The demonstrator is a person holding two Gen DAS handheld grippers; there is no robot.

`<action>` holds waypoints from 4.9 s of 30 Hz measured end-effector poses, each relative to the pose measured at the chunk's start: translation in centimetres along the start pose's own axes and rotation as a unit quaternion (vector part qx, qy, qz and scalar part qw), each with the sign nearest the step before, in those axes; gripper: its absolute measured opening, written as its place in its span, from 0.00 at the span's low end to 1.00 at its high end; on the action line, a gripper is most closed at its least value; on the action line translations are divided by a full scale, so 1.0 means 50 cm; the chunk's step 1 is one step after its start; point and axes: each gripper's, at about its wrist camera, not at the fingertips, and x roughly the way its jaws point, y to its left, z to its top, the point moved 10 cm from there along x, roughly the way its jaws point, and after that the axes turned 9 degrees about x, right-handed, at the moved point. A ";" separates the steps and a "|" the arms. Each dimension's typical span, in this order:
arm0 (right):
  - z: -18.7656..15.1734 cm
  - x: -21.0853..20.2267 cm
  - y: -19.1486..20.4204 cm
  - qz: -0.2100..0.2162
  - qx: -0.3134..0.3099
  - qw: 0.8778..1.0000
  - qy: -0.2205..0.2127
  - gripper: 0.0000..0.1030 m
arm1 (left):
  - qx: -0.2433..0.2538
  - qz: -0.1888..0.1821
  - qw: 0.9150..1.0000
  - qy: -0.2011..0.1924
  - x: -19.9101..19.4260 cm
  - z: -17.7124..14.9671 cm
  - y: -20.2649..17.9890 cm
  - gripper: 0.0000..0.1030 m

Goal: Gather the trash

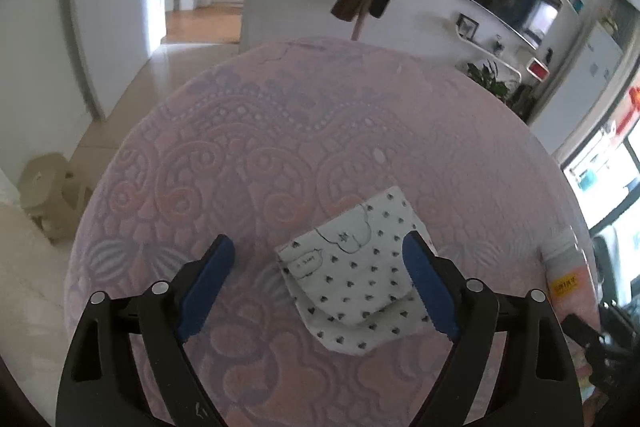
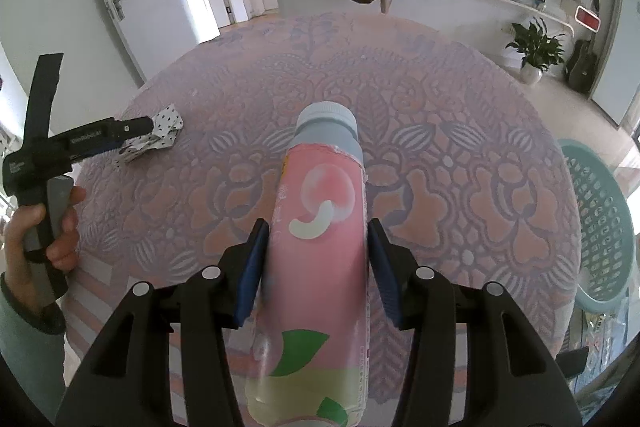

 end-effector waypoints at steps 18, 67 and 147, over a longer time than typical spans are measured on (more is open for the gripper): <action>-0.010 0.002 0.001 0.008 -0.004 1.000 -0.008 0.45 | 0.042 -0.013 0.998 -0.046 -0.069 -0.031 -0.068 0.05; 0.078 -0.178 -0.653 -0.111 0.274 0.948 -0.118 0.45 | 0.252 -0.261 0.930 -0.061 0.013 0.103 -0.884 0.02; 0.049 -0.346 -0.380 -0.198 0.160 0.915 -0.314 0.73 | 0.140 -0.026 0.961 -0.236 -0.133 -0.041 -0.557 0.92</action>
